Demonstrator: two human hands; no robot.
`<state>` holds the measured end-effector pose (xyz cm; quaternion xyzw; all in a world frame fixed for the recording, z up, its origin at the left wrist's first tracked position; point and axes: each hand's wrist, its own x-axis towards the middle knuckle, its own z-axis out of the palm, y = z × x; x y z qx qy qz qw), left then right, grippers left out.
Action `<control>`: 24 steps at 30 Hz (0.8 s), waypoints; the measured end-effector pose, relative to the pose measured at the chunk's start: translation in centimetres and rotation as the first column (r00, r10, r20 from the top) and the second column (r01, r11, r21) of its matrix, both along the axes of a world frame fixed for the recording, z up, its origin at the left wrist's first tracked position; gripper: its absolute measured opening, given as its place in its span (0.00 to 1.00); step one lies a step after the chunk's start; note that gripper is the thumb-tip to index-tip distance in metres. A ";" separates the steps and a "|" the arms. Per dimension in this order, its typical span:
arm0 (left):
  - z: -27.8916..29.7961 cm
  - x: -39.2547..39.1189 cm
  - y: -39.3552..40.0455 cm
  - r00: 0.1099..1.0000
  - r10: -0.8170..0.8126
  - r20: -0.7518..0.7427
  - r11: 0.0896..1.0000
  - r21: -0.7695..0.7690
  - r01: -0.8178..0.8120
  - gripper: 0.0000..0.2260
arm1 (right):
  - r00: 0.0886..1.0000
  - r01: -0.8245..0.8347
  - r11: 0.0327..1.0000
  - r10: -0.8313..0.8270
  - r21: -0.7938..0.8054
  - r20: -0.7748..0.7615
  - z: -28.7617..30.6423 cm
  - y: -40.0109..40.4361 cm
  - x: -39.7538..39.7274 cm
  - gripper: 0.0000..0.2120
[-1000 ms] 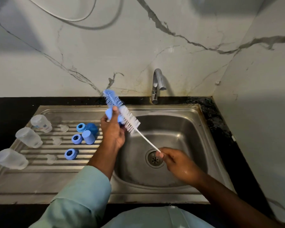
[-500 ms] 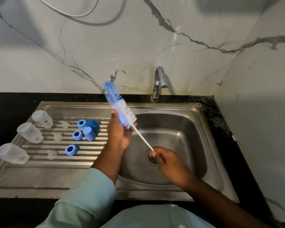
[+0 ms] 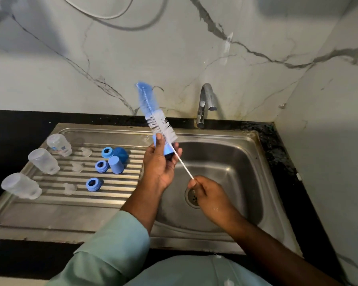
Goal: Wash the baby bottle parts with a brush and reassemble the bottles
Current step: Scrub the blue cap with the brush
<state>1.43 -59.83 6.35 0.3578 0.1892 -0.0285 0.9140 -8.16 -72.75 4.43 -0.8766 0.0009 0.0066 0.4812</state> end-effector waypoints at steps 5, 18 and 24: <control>1.0 1.5 2.7 1.000 0.008 -0.027 0.999 -0.044 -0.009 0.33 | 0.991 -0.102 0.994 0.104 0.032 -0.083 -0.4 -0.7 -2.9 0.15; 0.9 0.3 0.0 1.000 0.023 -0.017 0.959 0.282 -0.017 0.20 | 0.991 0.099 0.974 -0.078 0.205 -0.107 0.3 1.4 -1.7 0.13; 1.8 0.4 1.1 0.999 0.025 -0.023 0.995 0.096 -0.022 0.14 | 0.989 0.014 0.982 0.015 0.189 -0.150 1.0 0.8 -2.6 0.14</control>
